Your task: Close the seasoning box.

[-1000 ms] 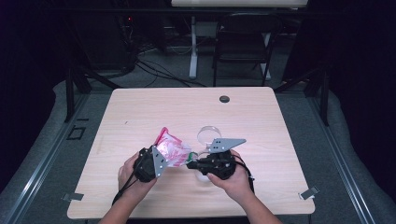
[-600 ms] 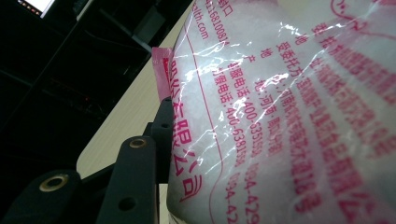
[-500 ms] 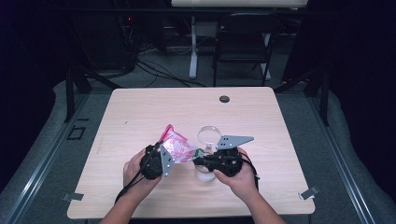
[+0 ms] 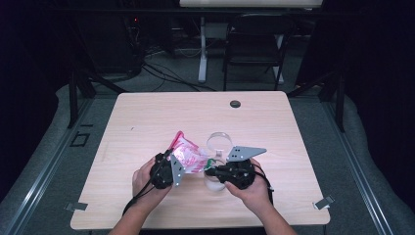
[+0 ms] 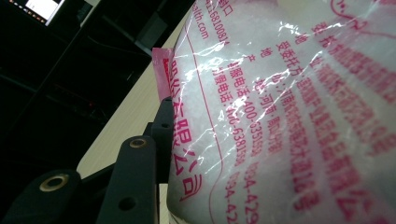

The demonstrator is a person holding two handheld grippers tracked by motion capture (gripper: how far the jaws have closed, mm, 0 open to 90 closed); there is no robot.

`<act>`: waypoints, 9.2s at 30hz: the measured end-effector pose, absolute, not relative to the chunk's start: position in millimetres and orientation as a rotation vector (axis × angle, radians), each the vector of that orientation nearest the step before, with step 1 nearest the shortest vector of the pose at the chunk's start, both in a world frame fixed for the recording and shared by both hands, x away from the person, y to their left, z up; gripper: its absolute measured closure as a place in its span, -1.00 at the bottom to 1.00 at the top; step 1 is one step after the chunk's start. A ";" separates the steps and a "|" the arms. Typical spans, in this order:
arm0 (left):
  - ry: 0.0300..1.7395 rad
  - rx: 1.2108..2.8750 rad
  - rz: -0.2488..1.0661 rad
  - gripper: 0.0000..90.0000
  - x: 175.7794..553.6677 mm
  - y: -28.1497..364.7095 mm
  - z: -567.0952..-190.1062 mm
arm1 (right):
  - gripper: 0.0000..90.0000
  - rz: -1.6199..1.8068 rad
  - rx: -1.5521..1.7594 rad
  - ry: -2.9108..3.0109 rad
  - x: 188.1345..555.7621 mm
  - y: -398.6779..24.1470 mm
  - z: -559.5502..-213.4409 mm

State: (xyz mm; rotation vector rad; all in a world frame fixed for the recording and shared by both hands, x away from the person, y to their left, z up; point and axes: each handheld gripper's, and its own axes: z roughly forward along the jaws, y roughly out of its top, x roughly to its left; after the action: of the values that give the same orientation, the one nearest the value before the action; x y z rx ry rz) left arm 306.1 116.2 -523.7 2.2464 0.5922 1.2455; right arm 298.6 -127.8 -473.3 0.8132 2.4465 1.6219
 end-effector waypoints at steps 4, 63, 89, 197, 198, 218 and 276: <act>0.587 2.255 1.256 0.36 304.8 114.7 -524.8 | 1.00 1.609 0.809 2.446 297.8 -128.7 -474.8; 0.427 2.280 1.532 0.36 299.0 107.1 -516.0 | 0.99 1.590 0.839 2.413 293.7 -136.8 -484.4; 0.273 2.340 1.657 0.37 296.2 102.5 -501.3 | 0.99 1.593 0.858 2.405 295.1 -143.3 -484.8; -0.039 2.294 1.918 0.38 290.1 83.1 -476.9 | 1.00 1.563 0.942 2.388 304.2 -156.2 -493.3; -0.040 2.290 1.921 0.38 289.9 83.0 -476.8 | 1.00 1.561 0.941 2.389 304.2 -156.4 -493.0; -0.050 2.274 1.920 0.38 288.2 79.3 -474.3 | 1.00 1.568 0.950 2.394 305.2 -160.9 -491.5; -0.095 2.257 1.947 0.38 285.6 76.9 -469.9 | 1.00 1.560 0.962 2.397 305.8 -159.6 -494.6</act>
State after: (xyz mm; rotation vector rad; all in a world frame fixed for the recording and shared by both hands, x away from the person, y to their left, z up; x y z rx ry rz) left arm 285.6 76.9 -469.9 2.2566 -0.0951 1.9474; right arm 305.8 -159.6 -494.6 0.9625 2.3966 1.5602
